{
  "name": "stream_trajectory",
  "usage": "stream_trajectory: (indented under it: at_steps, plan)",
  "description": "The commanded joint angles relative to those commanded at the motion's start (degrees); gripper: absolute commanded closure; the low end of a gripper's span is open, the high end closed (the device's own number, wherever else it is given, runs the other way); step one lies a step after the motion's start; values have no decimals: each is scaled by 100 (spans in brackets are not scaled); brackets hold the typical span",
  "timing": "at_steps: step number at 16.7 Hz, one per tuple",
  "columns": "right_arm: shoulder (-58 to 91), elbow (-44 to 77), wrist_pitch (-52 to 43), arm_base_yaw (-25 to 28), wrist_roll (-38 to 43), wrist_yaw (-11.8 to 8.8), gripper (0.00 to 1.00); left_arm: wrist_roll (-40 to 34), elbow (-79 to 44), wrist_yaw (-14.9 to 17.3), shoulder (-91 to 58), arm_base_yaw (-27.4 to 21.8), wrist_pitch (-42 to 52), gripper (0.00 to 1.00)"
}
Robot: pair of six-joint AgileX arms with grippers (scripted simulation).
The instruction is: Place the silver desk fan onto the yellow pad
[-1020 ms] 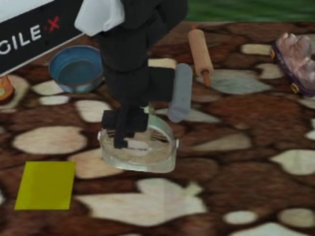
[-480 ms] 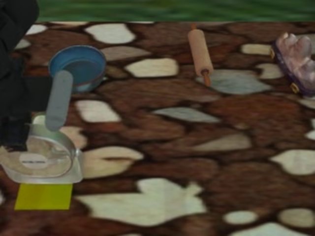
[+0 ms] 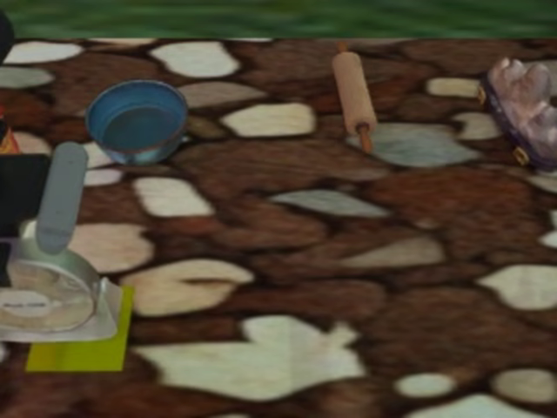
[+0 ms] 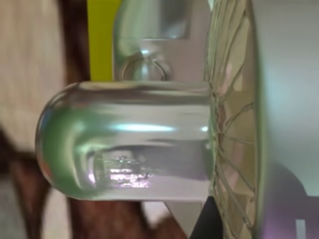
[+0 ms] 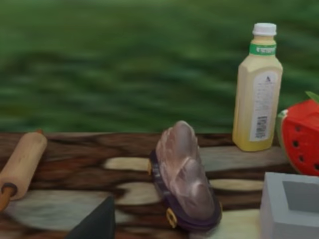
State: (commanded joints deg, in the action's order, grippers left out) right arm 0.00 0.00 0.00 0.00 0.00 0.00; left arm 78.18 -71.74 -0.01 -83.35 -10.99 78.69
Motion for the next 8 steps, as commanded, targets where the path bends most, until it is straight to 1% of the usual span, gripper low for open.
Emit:
stream_trajectory:
  at_steps: [6,8]
  plan:
    - [0,0,0,0,0,0,0,12,647,-2,-75,23,-726,100]
    - [0,0,0,0,0,0,0,13,695,3,-76,28,-787,100]
